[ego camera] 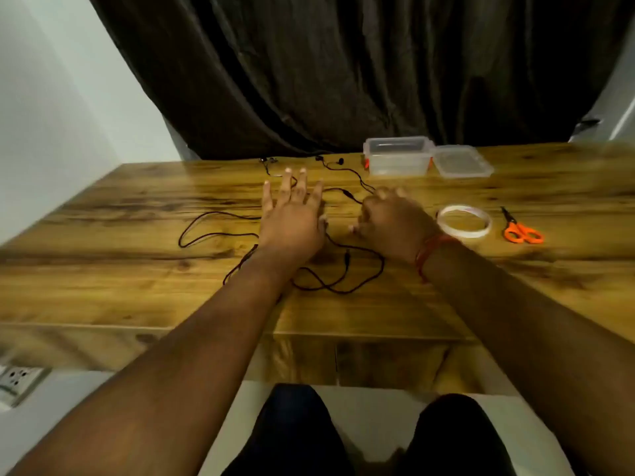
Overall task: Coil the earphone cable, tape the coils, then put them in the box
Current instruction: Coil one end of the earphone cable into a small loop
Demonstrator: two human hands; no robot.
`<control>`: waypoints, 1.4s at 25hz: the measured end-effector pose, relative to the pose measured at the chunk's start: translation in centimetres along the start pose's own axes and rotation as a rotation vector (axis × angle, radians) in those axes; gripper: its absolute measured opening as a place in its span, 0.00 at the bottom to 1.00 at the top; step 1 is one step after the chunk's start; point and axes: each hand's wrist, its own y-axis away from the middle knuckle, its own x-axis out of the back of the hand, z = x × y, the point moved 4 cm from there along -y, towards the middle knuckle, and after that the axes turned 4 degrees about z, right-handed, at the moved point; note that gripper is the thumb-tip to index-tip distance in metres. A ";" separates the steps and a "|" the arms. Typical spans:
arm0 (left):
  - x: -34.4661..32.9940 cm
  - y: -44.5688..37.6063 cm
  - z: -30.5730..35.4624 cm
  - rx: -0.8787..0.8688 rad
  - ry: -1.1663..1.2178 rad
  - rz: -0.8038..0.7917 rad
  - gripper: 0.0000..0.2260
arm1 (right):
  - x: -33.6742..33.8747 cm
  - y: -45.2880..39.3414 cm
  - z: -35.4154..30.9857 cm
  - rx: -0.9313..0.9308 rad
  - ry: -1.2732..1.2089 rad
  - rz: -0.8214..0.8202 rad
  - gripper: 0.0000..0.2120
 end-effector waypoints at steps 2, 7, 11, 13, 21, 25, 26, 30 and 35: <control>1.3 2.0 -0.3 0.016 0.022 -0.006 0.26 | -0.2 1.9 -2.0 -0.032 0.068 -0.059 0.22; 2.3 4.7 -0.3 -0.013 0.078 -0.003 0.22 | -0.4 3.8 -5.8 -0.116 0.108 -0.204 0.14; 2.1 5.2 -0.2 -0.052 0.209 -0.031 0.20 | -0.7 3.3 -6.2 -0.089 0.148 -0.213 0.04; 1.7 4.7 0.1 -0.068 0.380 -0.097 0.17 | -1.0 2.3 -5.7 -0.036 0.115 -0.165 0.07; 1.1 -0.2 1.7 0.036 0.873 -0.150 0.10 | -0.6 -2.5 -0.3 -0.082 -0.919 -0.006 0.07; 0.5 -3.9 3.3 0.317 1.553 -0.333 0.11 | -0.8 -6.0 3.0 -0.106 -1.158 0.038 0.05; 0.3 -4.9 3.5 0.347 1.636 -0.339 0.11 | -1.0 -6.7 3.8 -0.120 -1.183 0.059 0.05; -1.1 -7.4 3.6 0.345 1.714 -0.409 0.13 | -2.4 -7.9 4.9 -0.148 -1.173 0.071 0.05; -2.2 -7.5 3.3 0.304 1.772 -0.412 0.12 | -2.4 -8.3 5.1 -0.076 -1.046 0.139 0.05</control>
